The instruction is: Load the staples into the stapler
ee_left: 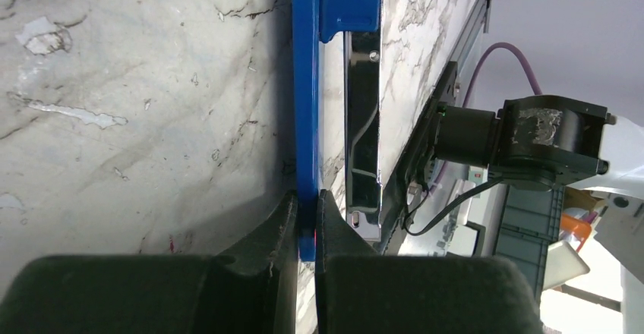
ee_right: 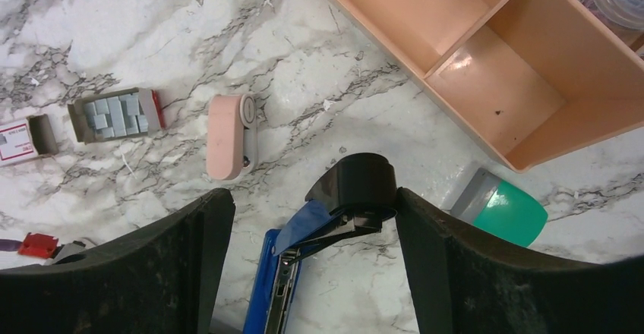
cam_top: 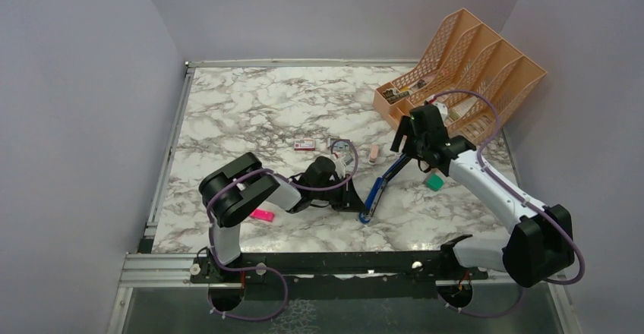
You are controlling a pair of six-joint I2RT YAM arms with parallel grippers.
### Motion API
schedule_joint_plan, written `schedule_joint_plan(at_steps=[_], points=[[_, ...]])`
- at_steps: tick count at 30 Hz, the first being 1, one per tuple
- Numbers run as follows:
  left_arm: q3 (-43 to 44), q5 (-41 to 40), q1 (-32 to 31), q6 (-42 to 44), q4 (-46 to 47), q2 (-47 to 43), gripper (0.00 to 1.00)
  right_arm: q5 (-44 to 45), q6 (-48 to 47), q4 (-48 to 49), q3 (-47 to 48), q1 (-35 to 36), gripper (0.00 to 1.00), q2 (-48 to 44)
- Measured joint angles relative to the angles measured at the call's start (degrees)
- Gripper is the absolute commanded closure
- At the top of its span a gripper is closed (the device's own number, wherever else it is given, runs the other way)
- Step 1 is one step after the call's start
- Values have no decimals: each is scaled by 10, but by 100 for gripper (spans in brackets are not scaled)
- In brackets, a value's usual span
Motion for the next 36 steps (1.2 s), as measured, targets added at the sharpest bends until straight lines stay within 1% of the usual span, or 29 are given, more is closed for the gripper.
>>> schedule_joint_plan(at_steps=[13,17,23,29,36], points=[[-1,18,10,-49,26,18,100,-19,11,-20,0,0,16,-73],[-1,22,12,-61,38,25,100,-48,17,-24,-20,0,19,-102],[-4,22,12,-73,52,30,100,-127,24,-32,-90,0,19,-124],[-4,23,12,-79,61,34,100,-190,42,-1,-144,10,20,-78],[-4,23,12,-83,67,36,100,-201,59,54,-144,38,25,-3]])
